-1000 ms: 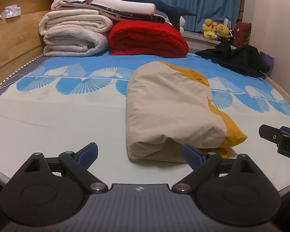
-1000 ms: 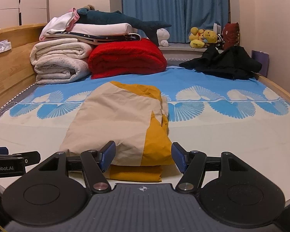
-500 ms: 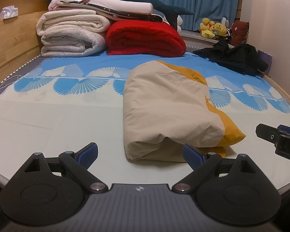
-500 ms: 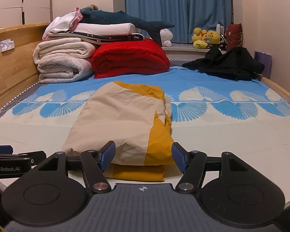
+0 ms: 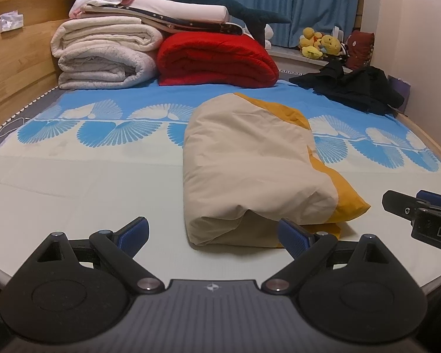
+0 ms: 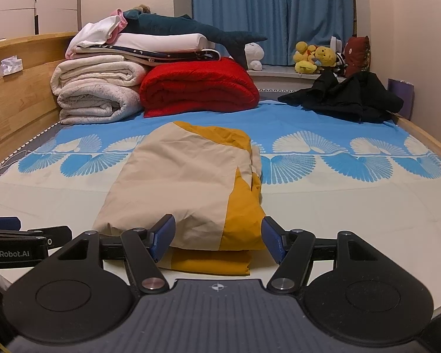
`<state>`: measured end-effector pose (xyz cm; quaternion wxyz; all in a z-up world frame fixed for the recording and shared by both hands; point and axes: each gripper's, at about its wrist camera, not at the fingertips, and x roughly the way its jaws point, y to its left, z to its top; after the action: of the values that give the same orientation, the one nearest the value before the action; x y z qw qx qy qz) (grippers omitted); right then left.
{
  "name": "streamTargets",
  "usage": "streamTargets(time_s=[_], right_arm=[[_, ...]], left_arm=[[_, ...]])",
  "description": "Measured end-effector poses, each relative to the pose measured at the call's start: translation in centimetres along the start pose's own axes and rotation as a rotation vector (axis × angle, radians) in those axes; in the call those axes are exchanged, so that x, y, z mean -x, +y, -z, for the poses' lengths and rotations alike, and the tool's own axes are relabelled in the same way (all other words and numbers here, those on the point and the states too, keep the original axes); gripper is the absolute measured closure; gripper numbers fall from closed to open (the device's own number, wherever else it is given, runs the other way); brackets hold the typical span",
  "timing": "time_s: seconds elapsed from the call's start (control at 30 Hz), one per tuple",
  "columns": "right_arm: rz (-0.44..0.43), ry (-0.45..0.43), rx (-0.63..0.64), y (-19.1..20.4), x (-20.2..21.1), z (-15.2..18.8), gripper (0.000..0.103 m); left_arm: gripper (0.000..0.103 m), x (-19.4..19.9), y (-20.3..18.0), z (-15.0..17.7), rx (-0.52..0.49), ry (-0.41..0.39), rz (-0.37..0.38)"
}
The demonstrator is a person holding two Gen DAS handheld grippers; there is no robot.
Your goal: Fold large clothes
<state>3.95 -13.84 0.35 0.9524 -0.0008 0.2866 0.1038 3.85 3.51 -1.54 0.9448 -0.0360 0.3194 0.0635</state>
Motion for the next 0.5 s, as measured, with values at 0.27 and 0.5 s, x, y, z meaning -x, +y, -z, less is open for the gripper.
streamTargets(time_s=[0.27, 0.5], right_arm=[[-0.003, 0.002, 0.003, -0.04, 0.01, 0.04, 0.036], [-0.004, 0.006, 0.008, -0.08, -0.09, 0.21, 0.036]], left_arm=[[0.006, -0.11, -0.05, -0.01, -0.004, 0.001, 0.002], [0.006, -0.17, 0.01, 0.13, -0.005, 0.002, 0.005]])
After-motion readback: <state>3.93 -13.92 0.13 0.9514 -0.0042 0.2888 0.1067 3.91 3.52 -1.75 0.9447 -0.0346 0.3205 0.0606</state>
